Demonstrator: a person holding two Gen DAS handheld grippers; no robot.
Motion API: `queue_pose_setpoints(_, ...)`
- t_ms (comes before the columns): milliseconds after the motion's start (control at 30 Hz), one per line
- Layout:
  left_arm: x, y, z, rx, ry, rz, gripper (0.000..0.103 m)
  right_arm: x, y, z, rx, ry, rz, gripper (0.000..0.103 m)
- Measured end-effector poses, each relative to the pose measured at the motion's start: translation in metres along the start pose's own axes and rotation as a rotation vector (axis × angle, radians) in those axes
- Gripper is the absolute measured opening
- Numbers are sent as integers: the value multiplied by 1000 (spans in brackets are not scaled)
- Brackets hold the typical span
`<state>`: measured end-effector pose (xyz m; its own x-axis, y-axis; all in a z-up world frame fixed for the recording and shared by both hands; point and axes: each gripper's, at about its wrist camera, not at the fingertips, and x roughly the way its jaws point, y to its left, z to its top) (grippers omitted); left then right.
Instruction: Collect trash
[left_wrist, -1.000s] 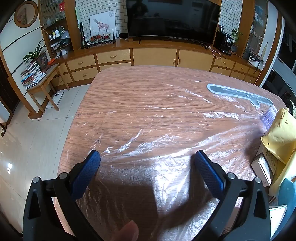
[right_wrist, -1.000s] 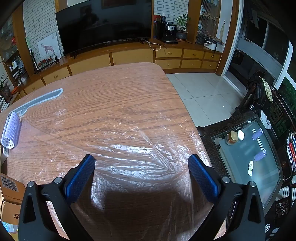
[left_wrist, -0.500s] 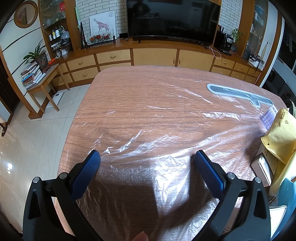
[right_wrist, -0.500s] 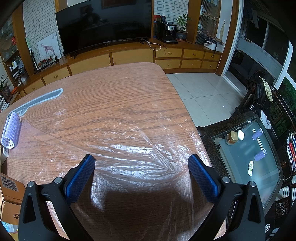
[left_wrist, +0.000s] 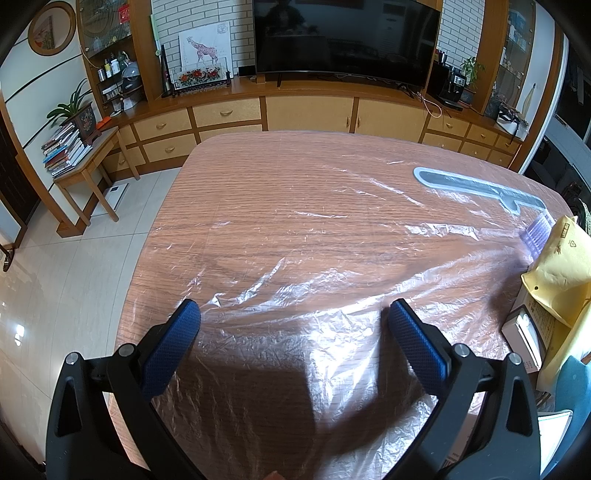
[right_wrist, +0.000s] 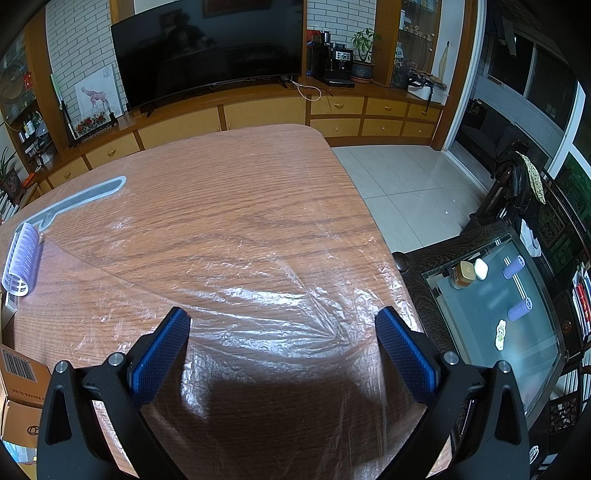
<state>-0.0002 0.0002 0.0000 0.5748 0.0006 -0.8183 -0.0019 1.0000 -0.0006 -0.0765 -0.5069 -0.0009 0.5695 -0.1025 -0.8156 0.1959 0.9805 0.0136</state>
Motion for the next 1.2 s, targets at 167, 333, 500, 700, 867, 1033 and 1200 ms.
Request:
queue_pose_setpoints(167,0,0,0,0,0,0,102,0,1,2,5,-1,-3,99)
queue_pose_setpoints(333,-1,1,0,10,9,-22,102,3,0,6,26,37,-21,99)
queue_pose_setpoints(500,-17,9,10,-16,-33,-61,101,-24,0,8,55,-27,0,99)
queue_pose_setpoints(700,-24,9,15,-11,-52,-49,101,-42,10,11,39,-62,-7,99)
queue_pose_setpoints(867,-27,7,15,-20,-49,-43,101,-39,15,12,35,-44,-9,99)
queue_pose_setpoints(1033,-42,5,16,-4,-79,-50,101,-54,17,12,35,-73,6,99)
queue_pose_setpoints(1200,-60,4,14,11,-95,-60,101,-81,29,12,5,-106,31,99)
